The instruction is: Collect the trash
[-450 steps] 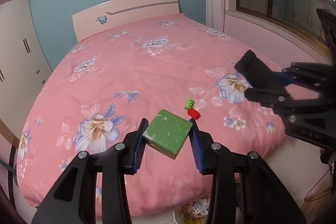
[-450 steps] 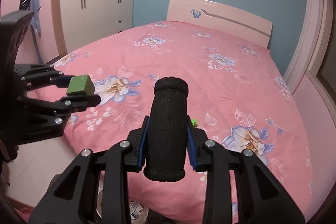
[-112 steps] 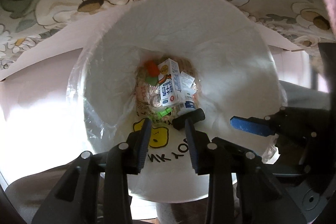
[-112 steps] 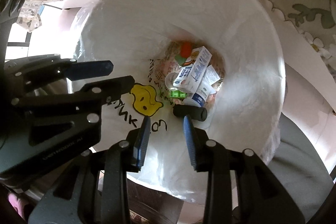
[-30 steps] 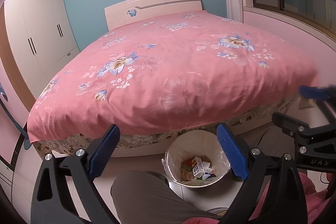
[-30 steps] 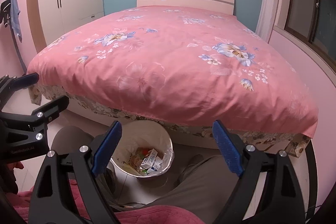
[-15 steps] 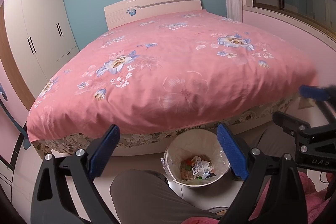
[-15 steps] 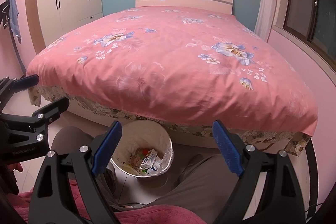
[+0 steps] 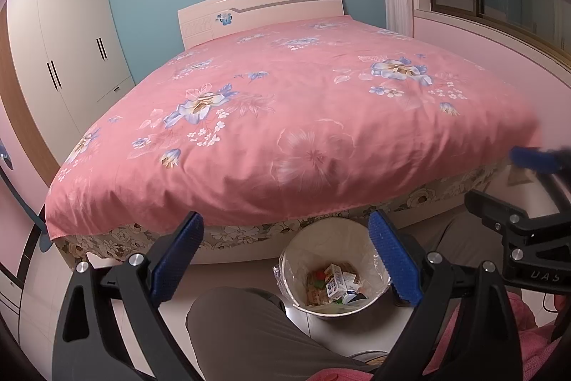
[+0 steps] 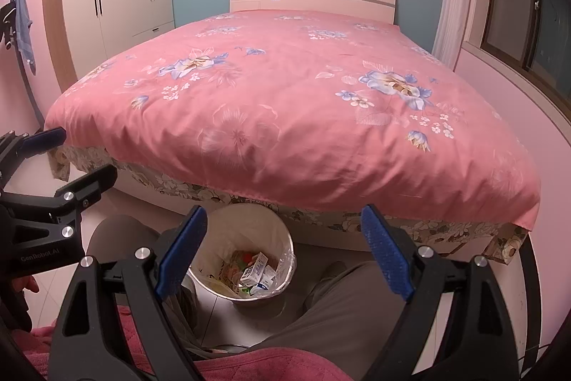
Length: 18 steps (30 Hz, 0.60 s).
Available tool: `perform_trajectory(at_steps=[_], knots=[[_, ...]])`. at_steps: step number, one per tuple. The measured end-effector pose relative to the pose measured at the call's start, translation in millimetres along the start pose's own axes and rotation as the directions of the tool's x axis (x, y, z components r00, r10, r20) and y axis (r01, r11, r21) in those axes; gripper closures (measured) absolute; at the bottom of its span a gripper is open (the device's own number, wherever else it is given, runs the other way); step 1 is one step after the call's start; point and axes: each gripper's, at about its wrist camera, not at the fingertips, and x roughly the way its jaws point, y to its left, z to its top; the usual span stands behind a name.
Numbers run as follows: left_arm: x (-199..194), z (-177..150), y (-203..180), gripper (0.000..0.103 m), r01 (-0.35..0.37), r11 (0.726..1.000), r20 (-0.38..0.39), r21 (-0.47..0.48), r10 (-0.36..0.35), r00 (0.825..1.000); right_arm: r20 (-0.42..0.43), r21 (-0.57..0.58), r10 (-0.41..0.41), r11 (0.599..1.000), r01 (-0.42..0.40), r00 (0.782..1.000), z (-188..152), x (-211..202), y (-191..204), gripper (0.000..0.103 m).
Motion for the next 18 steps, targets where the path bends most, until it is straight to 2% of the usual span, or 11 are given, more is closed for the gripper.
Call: perform_trajectory(at_steps=[18], knots=[[-1.6,-5.0,-5.1,0.008,0.004,1.0,-0.007,-0.012,-0.004,1.0,0.0,0.0,0.0,1.0,0.0,1.0,-0.7,0.1,0.4,0.017]])
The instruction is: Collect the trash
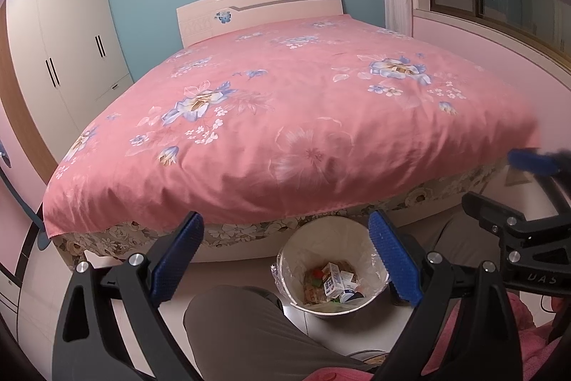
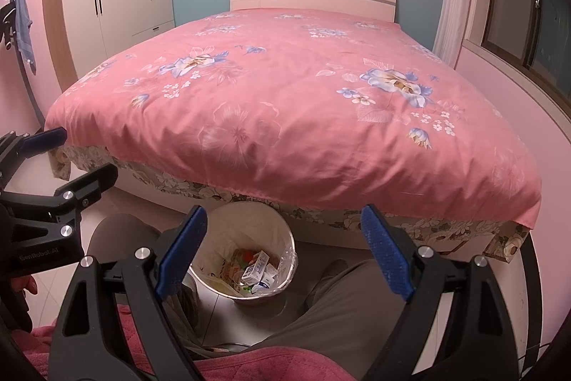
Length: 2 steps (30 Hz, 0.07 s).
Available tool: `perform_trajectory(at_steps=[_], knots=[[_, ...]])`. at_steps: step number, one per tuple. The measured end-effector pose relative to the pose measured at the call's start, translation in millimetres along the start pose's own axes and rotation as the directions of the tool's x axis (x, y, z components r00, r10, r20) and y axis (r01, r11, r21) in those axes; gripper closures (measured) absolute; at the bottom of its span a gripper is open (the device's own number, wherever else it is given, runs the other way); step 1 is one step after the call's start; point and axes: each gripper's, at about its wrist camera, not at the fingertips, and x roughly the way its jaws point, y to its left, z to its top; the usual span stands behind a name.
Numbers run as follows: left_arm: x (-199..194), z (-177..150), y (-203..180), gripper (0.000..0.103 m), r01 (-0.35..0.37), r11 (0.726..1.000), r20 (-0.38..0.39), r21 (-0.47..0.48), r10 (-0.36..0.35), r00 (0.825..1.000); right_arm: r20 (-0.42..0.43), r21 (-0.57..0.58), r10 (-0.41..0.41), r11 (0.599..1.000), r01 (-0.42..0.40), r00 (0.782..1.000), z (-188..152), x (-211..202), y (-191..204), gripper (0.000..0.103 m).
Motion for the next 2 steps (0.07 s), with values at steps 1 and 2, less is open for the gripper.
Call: perform_trajectory(at_steps=[1,2], knots=[[0.2,0.5,0.5,0.008,0.002,1.0,0.0,-0.002,-0.002,1.0,0.001,0.001,0.001,1.0,-0.001,1.0,0.1,0.0,0.1,0.017],[-0.9,-0.6,-0.6,0.008,0.008,1.0,0.001,-0.004,-0.008,1.0,0.001,0.001,0.0,1.0,0.0,1.0,0.1,-0.2,0.2,0.017]])
